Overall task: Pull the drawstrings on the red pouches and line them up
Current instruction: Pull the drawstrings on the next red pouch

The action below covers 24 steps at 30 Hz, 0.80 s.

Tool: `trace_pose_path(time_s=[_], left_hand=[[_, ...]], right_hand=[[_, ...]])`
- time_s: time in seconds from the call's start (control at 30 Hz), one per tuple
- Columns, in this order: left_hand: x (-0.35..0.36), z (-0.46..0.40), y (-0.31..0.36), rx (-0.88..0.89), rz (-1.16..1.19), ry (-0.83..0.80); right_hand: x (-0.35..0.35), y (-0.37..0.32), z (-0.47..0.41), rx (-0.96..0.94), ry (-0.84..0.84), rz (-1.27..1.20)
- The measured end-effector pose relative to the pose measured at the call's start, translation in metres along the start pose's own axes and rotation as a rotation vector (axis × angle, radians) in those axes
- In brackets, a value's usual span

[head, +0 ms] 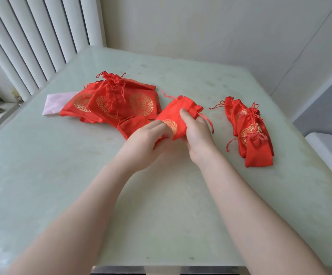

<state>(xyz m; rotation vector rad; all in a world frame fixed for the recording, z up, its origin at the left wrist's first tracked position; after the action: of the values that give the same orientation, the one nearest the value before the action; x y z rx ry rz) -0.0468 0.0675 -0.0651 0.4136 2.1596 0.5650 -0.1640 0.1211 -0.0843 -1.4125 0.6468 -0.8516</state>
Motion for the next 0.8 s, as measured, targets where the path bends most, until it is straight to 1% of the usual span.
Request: trace_pose_path(time_s=[0.07,0.1,0.13,0.23,0.27,0.3,0.37,0.43,0.5,0.53,0.63,0.73,0.77,0.8], left_hand=[[0.010,0.002,0.001,-0.007,0.050,-0.089],[0.011,0.002,0.002,-0.002,0.058,-0.078],[0.007,0.000,0.006,0.021,0.026,-0.022],[-0.018,-0.013,0.027,0.116,-0.180,0.277],[-0.024,-0.018,0.032,0.124,-0.230,0.332],[-0.028,-0.024,0.036,0.126,-0.267,0.347],[-0.028,-0.037,0.038,0.063,-0.282,0.275],[-0.024,-0.048,0.031,-0.122,-0.205,0.110],[-0.012,-0.054,0.025,-0.270,-0.137,-0.015],[-0.007,-0.056,0.025,-0.303,-0.145,-0.046],[0.000,-0.058,0.023,-0.395,-0.155,-0.017],[0.003,-0.064,0.019,-0.458,-0.166,0.013],[0.002,-0.068,0.019,-0.461,-0.135,0.025],[0.000,-0.073,0.021,-0.457,-0.045,0.057]], right_hand=[[-0.012,-0.005,0.002,-0.036,0.046,-0.004],[-0.014,-0.008,0.003,-0.056,0.035,-0.004],[-0.016,-0.010,0.005,-0.073,0.001,-0.013],[-0.024,-0.024,0.016,-0.195,-0.090,0.020],[-0.027,-0.028,0.019,-0.233,-0.110,0.028],[-0.031,-0.031,0.023,-0.259,-0.133,0.027],[-0.038,-0.036,0.029,-0.279,-0.194,0.023],[-0.043,-0.039,0.028,-0.271,-0.230,0.055],[-0.053,-0.043,0.023,-0.309,-0.214,0.108],[-0.057,-0.045,0.020,-0.337,-0.194,0.129],[-0.074,-0.047,0.009,-0.371,-0.075,0.182],[-0.085,-0.048,-0.004,-0.334,0.020,0.336],[-0.085,-0.051,-0.008,-0.315,0.032,0.374],[-0.084,-0.056,-0.013,-0.307,0.046,0.380]])
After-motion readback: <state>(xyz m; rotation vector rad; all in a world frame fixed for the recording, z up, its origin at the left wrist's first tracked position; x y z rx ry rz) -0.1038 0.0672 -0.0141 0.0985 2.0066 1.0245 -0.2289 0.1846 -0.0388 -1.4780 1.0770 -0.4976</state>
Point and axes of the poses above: each hand's wrist, its own z-axis away from the middle knuckle, its own x-axis out of the palm, y = z × x, the point moved 6 cm from there along -z, towards the middle knuckle, and after that the axes turned 2 degrees about -x, right-handed, at the moved point
